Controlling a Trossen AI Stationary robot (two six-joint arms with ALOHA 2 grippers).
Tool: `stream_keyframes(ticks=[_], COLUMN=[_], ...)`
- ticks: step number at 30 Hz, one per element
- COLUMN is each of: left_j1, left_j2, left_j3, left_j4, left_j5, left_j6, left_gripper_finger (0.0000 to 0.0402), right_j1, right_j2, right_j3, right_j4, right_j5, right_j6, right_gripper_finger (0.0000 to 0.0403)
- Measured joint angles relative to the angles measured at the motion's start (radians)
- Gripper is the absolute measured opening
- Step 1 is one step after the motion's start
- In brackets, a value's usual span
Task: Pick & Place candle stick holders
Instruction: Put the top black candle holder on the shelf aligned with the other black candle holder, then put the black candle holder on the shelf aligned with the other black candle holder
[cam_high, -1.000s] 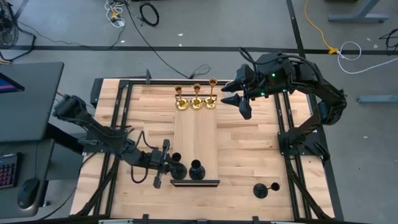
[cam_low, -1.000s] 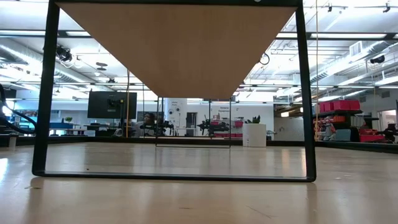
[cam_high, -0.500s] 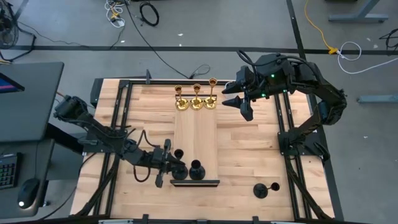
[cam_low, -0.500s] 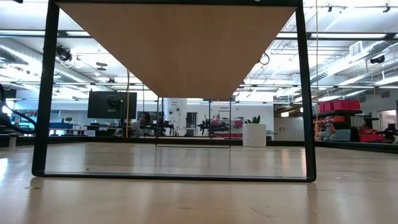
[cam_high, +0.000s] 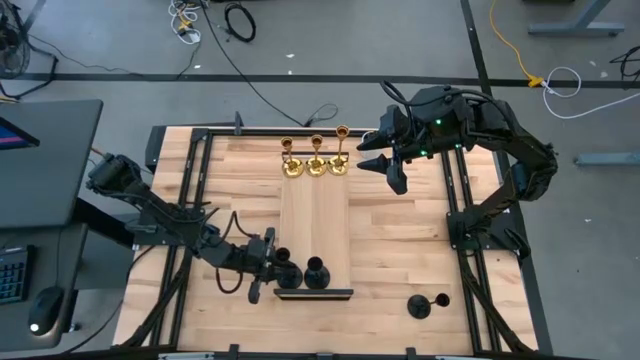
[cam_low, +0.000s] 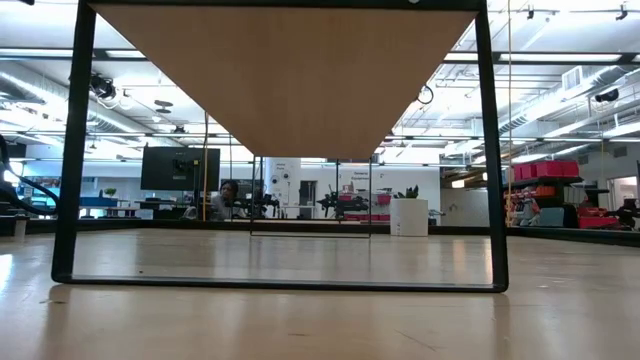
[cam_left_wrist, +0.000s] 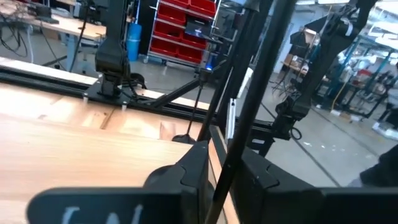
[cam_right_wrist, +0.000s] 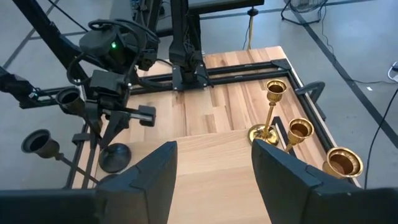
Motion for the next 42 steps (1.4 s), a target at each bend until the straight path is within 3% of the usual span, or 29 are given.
stream_keyframes(ticks=[31,42], left_j1=[0.0,0.001], left_j2=[-0.002,-0.002], left_j3=[0.0,0.0], left_j4=[0.087,0.174], left_j5=[0.012,0.017], left_j6=[-0.03,-0.036], left_gripper_finger=[0.0082,0.017], right_j1=[0.0,0.0], right_j2=[0.0,0.0], right_j3=[0.0,0.0], right_j4=[-0.034,-0.035], right_j5=[-0.001,-0.002], right_j6=[-0.052,-0.073], right_gripper_finger=[0.0208,0.0208])
